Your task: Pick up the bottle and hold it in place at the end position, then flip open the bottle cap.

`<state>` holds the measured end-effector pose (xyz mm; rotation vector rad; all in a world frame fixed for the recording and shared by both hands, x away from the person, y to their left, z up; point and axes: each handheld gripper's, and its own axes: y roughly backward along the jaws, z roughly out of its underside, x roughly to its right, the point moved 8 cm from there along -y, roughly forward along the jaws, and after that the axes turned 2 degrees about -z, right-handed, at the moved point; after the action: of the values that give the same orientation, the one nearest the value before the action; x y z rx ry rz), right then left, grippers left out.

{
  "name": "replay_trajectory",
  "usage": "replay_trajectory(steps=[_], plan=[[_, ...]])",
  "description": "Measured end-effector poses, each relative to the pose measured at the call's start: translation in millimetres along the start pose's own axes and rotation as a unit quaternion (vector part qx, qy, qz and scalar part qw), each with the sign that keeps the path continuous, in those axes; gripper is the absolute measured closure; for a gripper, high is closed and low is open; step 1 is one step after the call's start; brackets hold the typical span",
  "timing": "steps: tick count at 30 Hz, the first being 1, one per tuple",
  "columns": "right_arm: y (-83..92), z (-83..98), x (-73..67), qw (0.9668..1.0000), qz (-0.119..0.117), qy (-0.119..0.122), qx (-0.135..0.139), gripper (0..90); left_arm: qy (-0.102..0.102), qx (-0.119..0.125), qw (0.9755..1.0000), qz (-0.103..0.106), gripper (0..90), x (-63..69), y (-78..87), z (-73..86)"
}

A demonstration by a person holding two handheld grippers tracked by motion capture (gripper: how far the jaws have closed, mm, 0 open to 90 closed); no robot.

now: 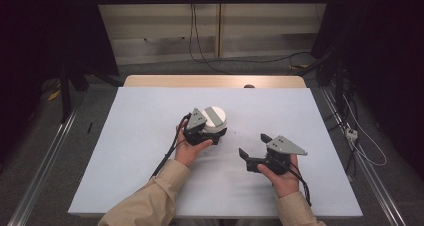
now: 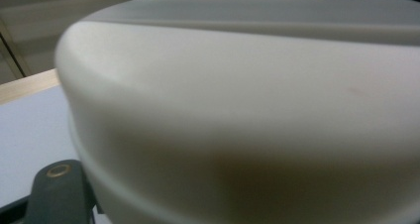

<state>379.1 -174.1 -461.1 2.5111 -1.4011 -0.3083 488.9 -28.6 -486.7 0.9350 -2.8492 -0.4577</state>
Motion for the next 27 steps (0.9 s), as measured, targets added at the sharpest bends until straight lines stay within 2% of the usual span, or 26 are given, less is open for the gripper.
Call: replay_trajectory(steps=[8, 17, 27], plan=[[-9.5, -1.9, 0.3, 0.9999, -0.009, -0.011, -0.006, 7.8, -0.001, -0.002, 1.0000, 0.002, 18.5, -0.1, -0.1, 0.3], [-16.9, -6.4, 1.5, 0.9999, -0.009, -0.011, -0.008, 7.9, 0.000, -0.003, 1.0000, 0.003, 18.5, -0.2, -0.4, 0.3], [-26.1, -10.4, -3.1, 0.9997, -0.018, -0.010, -0.012, 13.3, 0.001, -0.003, 1.0000, 0.004, 18.5, -0.5, -0.5, 0.4]])
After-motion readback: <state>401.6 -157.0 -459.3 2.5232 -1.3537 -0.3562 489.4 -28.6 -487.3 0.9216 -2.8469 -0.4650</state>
